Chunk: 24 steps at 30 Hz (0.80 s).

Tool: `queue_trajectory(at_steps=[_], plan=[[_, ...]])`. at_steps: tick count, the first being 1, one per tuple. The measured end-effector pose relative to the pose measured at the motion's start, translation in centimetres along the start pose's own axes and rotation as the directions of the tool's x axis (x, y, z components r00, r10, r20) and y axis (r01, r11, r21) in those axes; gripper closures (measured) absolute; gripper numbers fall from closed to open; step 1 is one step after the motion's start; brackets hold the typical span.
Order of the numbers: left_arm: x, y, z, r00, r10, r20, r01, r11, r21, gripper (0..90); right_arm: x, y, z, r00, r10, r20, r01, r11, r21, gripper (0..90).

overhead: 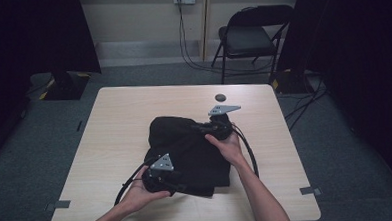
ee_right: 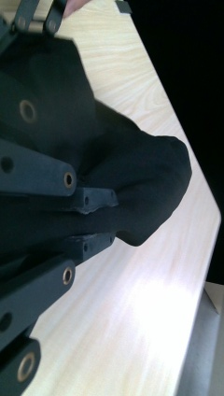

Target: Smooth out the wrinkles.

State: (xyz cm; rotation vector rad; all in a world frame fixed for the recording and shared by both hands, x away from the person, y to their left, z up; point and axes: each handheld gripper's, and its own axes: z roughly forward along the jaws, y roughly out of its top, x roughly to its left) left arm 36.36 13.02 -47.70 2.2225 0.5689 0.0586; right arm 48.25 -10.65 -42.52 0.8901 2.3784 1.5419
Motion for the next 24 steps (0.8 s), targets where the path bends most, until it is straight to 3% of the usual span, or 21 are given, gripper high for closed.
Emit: queue_trajectory(at_steps=[3,9,13,17,22,24], plan=[[0.8,-0.2,0.7,0.9993,-0.036,-0.002,0.036,0.9993,-0.004,44.4,1.0,0.5,-0.2,0.9995,-0.026,-0.016,0.026,1.0,0.003,80.9],[0.5,-0.6,1.1,0.9993,-0.022,-0.029,0.022,0.9997,-0.011,44.8,4.7,-1.1,-0.8,0.9916,-0.097,-0.085,0.102,0.993,0.054,80.9],[-0.1,-0.8,1.5,0.9985,-0.002,-0.054,0.002,1.0,-0.003,43.8,7.3,-2.9,-1.2,0.983,-0.138,-0.121,0.152,0.982,0.113,80.6],[-0.5,-0.9,1.8,0.9957,0.035,-0.085,-0.034,0.9994,0.01,44.5,8.1,-4.7,-1.6,0.9882,-0.107,-0.11,0.121,0.983,0.137,76.2],[-0.4,-0.9,1.8,0.9972,0.019,-0.073,-0.018,0.9998,0.005,45.3,8.6,-6.0,-2.2,0.9885,-0.051,-0.142,0.073,0.985,0.156,64.1],[-0.2,-0.9,1.5,0.9979,0.008,-0.064,-0.007,0.9999,0.012,45.0,9.1,-6.4,-2.7,0.9883,-0.068,-0.137,0.09,0.982,0.164,61.3]])
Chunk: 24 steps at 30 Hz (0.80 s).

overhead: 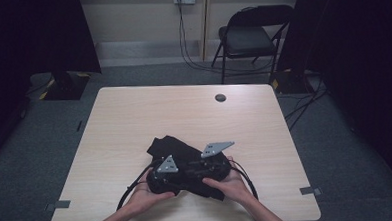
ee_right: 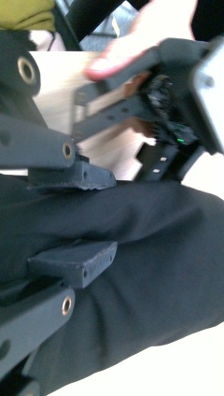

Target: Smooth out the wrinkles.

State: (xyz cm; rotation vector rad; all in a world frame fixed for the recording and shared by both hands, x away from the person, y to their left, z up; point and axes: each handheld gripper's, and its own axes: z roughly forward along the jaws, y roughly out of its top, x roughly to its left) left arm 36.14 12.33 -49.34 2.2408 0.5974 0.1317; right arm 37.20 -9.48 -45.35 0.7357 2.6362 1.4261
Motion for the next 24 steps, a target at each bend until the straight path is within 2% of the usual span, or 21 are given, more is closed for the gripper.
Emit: queue_trajectory(at_steps=[3,4,6,8,9,10,12,13,14,16,17,19,21,22,24], plan=[[-0.2,0.1,-0.9,0.9998,-0.017,0.012,0.017,0.9997,0.017,43.3,0.4,-0.6,-0.6,0.9998,0.016,-0.015,-0.016,1.0,0.002,55.3],[-0.3,0.2,-1.5,0.9996,-0.012,0.024,0.011,0.9996,0.025,43.0,0.5,-0.9,-0.8,0.9997,0.022,-0.013,-0.022,1.0,0.006,55.2],[-0.6,0.3,-3.0,0.9985,-0.003,0.056,0.003,1.0,-0.004,43.1,0.4,-1.6,-1.1,0.9989,0.045,-0.018,-0.045,0.999,0.002,55.2],[-0.8,0.7,-4.8,0.9968,0.021,0.077,-0.017,0.9988,-0.046,46.0,0.3,-2.1,-1.0,0.9984,0.053,-0.018,-0.053,0.999,0.01,55.3],[-0.9,1.0,-5.6,0.997,0.034,0.069,-0.028,0.9961,-0.084,46.3,0.3,-2.4,-0.9,0.9982,0.059,-0.016,-0.058,0.998,0.01,55.3],[-0.9,1.3,-6.4,0.9971,0.026,0.071,-0.017,0.9915,-0.129,46.6,0.4,-2.5,-0.8,0.998,0.061,-0.015,-0.061,0.998,0.013,54.9],[-0.6,2.2,-7.5,0.9962,0.008,0.086,0.01,0.9781,-0.208,47.0,0.9,-2.6,-0.6,0.9993,0.036,0.003,-0.036,0.999,0.019,53.2],[-0.4,2.6,-7.6,0.9976,0.008,0.069,0.008,0.9732,-0.23,46.5,1.1,-2.6,-0.6,0.9996,0.026,0.015,-0.026,0.999,0.021,52.7],[-0.1,3.1,-7.4,0.9992,-0.001,0.04,0.01,0.9724,-0.233,45.2,1.3,-2.6,-0.6,0.9996,0.016,0.024,-0.016,1.0,0.019,52.7],[0.9,3.6,-6.4,0.9999,-0.015,-0.003,0.014,0.9751,-0.221,42.1,1.6,-2.6,-0.9,0.9996,0.017,0.021,-0.017,1.0,0.021,52.7],[1.6,3.7,-5.8,0.9991,-0.02,-0.038,0.012,0.9809,-0.194,42.1,1.8,-2.5,-1.1,0.9997,0.014,0.02,-0.015,1.0,0.023,52.9],[3.1,3.2,-4.8,0.9938,-0.044,-0.102,0.027,0.9857,-0.166,42.4,1.9,-2.3,-1.8,0.9996,0.026,0.011,-0.027,1.0,0.015,55.0],[4.2,2.2,-3.9,0.9931,-0.072,-0.093,0.061,0.9917,-0.113,43.3,1.9,-2.0,-2.8,0.999,0.038,0.022,-0.038,0.999,-0.006,58.0],[4.2,1.6,-3.7,0.9949,-0.059,-0.082,0.051,0.9939,-0.097,43.3,1.8,-1.8,-3.3,0.9985,0.048,0.026,-0.048,0.998,-0.03,59.3],[3.7,1.3,-3.6,0.9958,-0.018,-0.09,0.01,0.9968,-0.079,42.3,1.3,-1.2,-4.5,0.9958,0.071,0.058,-0.066,0.994,-0.084,59.2]])
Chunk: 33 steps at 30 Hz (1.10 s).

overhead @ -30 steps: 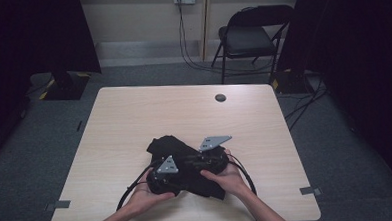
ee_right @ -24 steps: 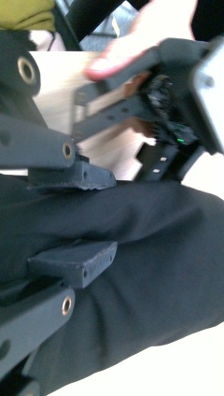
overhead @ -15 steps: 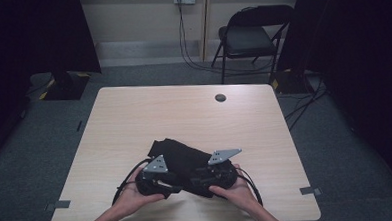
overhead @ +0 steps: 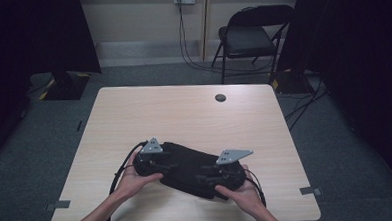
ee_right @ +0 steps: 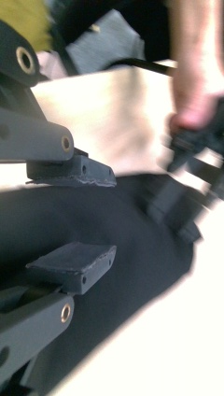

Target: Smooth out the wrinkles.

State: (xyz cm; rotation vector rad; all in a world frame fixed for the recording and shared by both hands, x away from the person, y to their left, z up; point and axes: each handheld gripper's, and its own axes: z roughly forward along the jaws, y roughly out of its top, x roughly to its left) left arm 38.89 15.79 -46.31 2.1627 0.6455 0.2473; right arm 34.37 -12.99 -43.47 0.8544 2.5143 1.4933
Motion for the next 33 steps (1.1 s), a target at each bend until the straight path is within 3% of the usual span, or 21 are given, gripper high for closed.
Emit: queue_trajectory(at_steps=[2,3,4,7,9,10,13,14,16,20,25,33], plan=[[-0.3,0.1,-0.1,1.0,0.001,0.006,-0.001,1.0,0.009,38.3,-0.2,0.2,-0.3,0.9999,0.007,0.015,-0.007,1.0,-0.018,59.2],[-0.5,0.0,-0.1,1.0,0.008,0.004,-0.008,0.9999,0.014,38.3,-0.9,0.5,-0.7,0.9967,0.042,0.069,-0.04,0.999,-0.032,59.4],[-0.7,-0.2,-0.1,0.9997,0.024,-0.005,-0.024,0.9995,0.018,38.0,-1.1,0.5,-0.8,0.9952,0.047,0.086,-0.045,0.999,-0.028,59.1],[-1.1,-0.4,-0.3,0.9992,0.038,-0.013,-0.038,0.9989,0.029,37.2,-0.8,-0.9,0.0,0.9908,0.056,0.123,-0.063,0.996,0.061,50.0],[-1.0,-0.5,-0.8,0.9999,0.004,0.009,-0.004,1.0,0.007,36.9,-0.2,-2.5,0.6,0.9872,0.035,0.156,-0.055,0.991,0.124,44.8],[-1.0,-0.5,-1.1,0.9998,-0.012,0.017,0.012,0.9999,-0.001,37.5,-0.1,-3.2,0.7,0.9859,0.033,0.164,-0.055,0.99,0.132,43.8],[-0.9,-0.5,-2.1,0.9994,0.001,-0.034,-0.002,0.9988,-0.049,39.8,-0.2,-3.7,0.6,0.9798,0.043,0.195,-0.07,0.988,0.136,38.6],[-0.8,-0.5,-2.0,0.9997,-0.018,-0.014,0.018,0.9991,-0.038,39.8,-0.4,-3.8,0.7,0.9772,0.052,0.206,-0.081,0.987,0.137,36.3],[-0.4,-1.0,-1.3,0.9993,-0.038,0.009,0.038,0.9992,0.013,40.2,-0.8,-4.2,1.4,0.977,0.056,0.206,-0.088,0.985,0.151,34.8],[-0.6,-1.3,-0.5,0.999,0.015,-0.043,-0.014,0.9997,0.019,40.2,-1.0,-4.2,2.2,0.972,0.038,0.232,-0.075,0.986,0.151,30.8],[0.6,-1.2,0.3,0.9977,-0.032,-0.06,0.033,0.9995,0.004,41.5,-2.5,-3.9,3.0,0.97,0.028,0.242,-0.062,0.989,0.138,30.8],[2.4,-1.1,1.1,0.9934,-0.047,-0.105,0.046,0.9989,-0.01,42.7,-5.0,-3.1,4.5,0.9704,0.042,0.238,-0.068,0.993,0.098,30.8]])
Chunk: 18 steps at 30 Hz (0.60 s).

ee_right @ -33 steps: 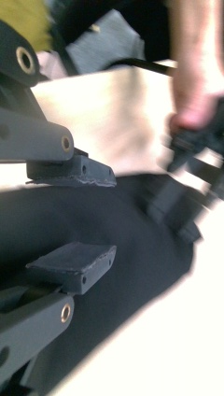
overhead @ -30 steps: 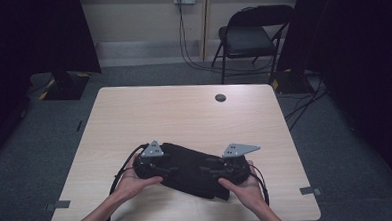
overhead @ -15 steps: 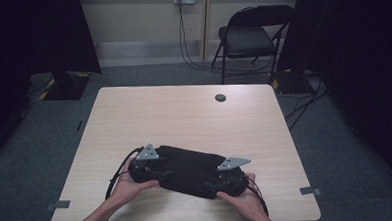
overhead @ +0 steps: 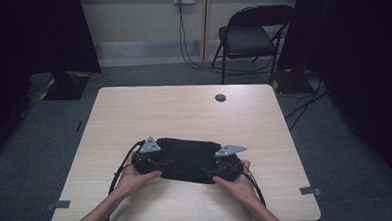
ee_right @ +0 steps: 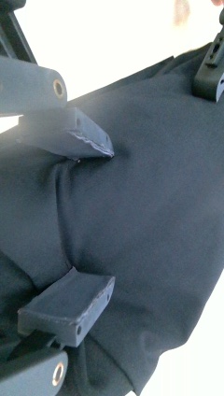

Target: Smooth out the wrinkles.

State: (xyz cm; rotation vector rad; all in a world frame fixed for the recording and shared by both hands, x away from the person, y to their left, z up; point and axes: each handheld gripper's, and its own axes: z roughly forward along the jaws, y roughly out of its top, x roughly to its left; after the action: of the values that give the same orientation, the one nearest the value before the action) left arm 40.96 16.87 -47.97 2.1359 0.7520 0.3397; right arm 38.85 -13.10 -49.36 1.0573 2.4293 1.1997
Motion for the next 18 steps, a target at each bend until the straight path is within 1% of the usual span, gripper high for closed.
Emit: queue_trajectory(at_steps=[2,4,5,6,7,9,11,13,14,15,17,18], plan=[[0.2,0.0,0.1,0.9998,0.009,-0.018,-0.009,1.0,-0.002,43.0,-0.2,0.4,0.5,1.0,-0.001,0.005,0.001,1.0,-0.004,30.8],[0.6,0.0,0.3,0.9993,-0.001,-0.038,0.001,1.0,-0.004,43.5,-0.4,0.6,0.9,0.9999,-0.006,0.011,0.006,1.0,-0.01,30.8],[0.8,0.2,0.5,0.9983,0.008,-0.057,-0.008,0.9999,0.009,43.7,-0.4,0.8,1.1,0.9999,-0.009,0.014,0.009,1.0,-0.011,30.9],[0.9,0.4,0.7,0.9978,0.011,-0.066,-0.01,0.9998,0.017,43.7,-0.5,1.0,1.4,0.9997,-0.012,0.022,0.012,1.0,-0.008,30.9],[1.2,0.6,0.9,0.9973,0.001,-0.073,0.0,0.9999,0.016,43.7,-0.6,1.2,1.6,0.9995,-0.013,0.027,0.013,1.0,-0.008,30.8],[1.8,0.5,1.1,0.9971,-0.021,-0.073,0.021,0.9998,-0.002,43.7,-0.9,1.5,2.1,0.9994,-0.006,0.035,0.006,1.0,-0.013,30.9],[2.1,0.4,1.2,0.9962,-0.032,-0.081,0.03,0.9994,-0.02,43.8,-1.2,1.8,2.5,0.9991,-0.001,0.042,0.001,1.0,-0.018,30.9],[2.2,0.3,1.4,0.9945,-0.037,-0.098,0.034,0.9989,-0.031,43.9,-1.3,2.0,2.9,0.9986,-0.009,0.051,0.01,1.0,-0.025,30.9],[2.4,0.3,1.5,0.9932,-0.03,-0.113,0.026,0.999,-0.036,43.9,-1.4,2.1,3.1,0.9986,-0.004,0.053,0.006,1.0,-0.03,30.9],[2.4,0.3,1.6,0.9922,-0.037,-0.119,0.032,0.9987,-0.04,43.9,-1.5,2.2,3.2,0.9984,-0.005,0.056,0.007,0.999,-0.032,30.9],[2.6,0.3,1.7,0.9916,-0.05,-0.119,0.044,0.9976,-0.053,44.0,-1.8,2.4,3.5,0.9983,0.0,0.059,0.002,0.999,-0.037,30.9],[2.6,0.3,1.7,0.9916,-0.049,-0.119,0.043,0.9977,-0.052,43.9,-1.9,2.5,3.6,0.9984,0.0,0.057,0.002,0.999,-0.037,30.8]])
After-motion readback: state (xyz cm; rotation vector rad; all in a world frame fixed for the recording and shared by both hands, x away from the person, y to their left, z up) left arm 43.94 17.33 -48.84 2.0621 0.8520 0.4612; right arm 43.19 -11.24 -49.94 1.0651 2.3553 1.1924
